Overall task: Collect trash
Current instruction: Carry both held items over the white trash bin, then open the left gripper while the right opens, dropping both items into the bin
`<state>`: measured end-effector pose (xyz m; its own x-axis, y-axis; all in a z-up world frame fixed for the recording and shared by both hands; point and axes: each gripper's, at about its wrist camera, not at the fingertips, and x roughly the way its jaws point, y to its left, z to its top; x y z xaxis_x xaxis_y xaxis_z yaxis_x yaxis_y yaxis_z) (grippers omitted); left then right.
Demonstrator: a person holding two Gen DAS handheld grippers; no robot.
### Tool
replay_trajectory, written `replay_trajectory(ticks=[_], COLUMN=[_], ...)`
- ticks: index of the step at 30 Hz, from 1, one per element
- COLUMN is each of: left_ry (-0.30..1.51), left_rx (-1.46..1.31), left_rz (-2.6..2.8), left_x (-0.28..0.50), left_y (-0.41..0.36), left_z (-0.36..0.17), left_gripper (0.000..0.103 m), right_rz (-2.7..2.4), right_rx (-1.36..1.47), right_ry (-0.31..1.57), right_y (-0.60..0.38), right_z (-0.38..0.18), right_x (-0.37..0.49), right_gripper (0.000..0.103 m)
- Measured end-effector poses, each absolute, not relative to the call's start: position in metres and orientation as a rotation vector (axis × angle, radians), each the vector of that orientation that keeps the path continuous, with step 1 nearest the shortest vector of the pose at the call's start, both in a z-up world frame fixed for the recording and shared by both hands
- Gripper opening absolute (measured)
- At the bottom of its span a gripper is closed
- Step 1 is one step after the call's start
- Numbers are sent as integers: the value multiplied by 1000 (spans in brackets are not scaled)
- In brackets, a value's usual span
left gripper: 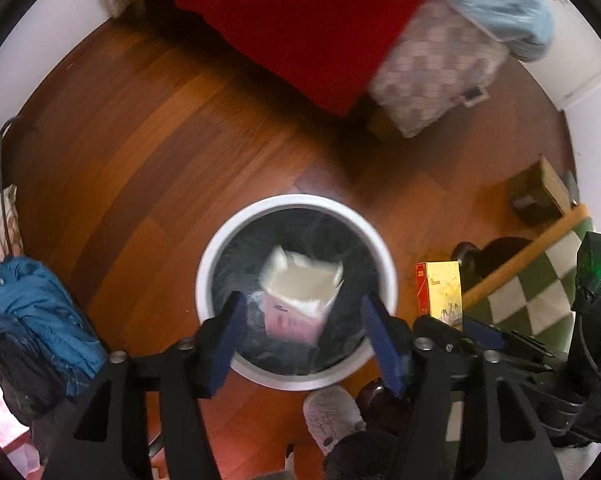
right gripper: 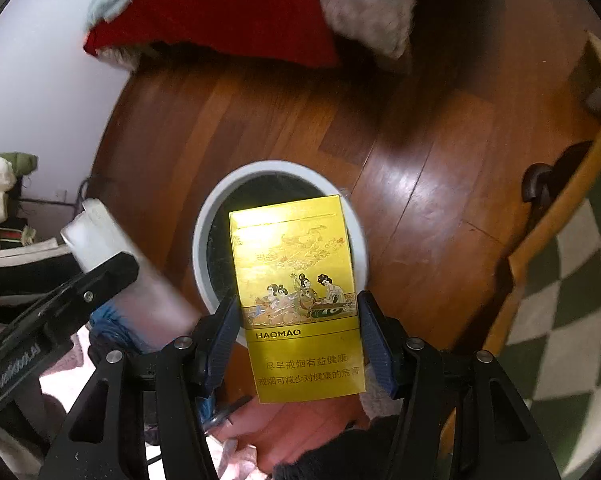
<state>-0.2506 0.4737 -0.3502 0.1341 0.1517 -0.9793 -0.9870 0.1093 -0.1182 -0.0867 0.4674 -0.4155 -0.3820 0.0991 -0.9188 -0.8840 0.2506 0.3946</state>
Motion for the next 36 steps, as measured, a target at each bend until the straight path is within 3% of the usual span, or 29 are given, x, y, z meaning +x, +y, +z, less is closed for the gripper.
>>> replay_trajectory(ticks=[2, 7, 9, 10, 11, 27, 36], left_ry=[1067, 1105, 1116, 1121, 1123, 1110, 975], left_rx=[-1075, -1063, -1051, -1043, -1036, -934, -799], left_rz=[1138, 1180, 1193, 1200, 1207, 1252, 1237], left_x=[-256, -264, -269, -269, -270, -271, -243], left_y=[476, 476, 471, 470, 468, 422, 377], left_z=[-356, -368, -367, -365, -364, -309, -214], left_gripper=[96, 96, 96, 96, 96, 96, 96], right_rz=[1289, 1245, 1236, 1232, 1234, 1238, 1303], right_rx=[-773, -830, -861, -867, -869, -902, -682], right_ry=[1583, 1624, 1622, 1612, 1602, 1369, 1314], right_y=[474, 488, 492, 491, 491, 445, 381], right_z=[-427, -457, -469, -469, -468, -384, -280], right_x=[-95, -109, -101, -98, -97, -89, -48], right_gripper=[60, 61, 84, 100, 102, 102, 102])
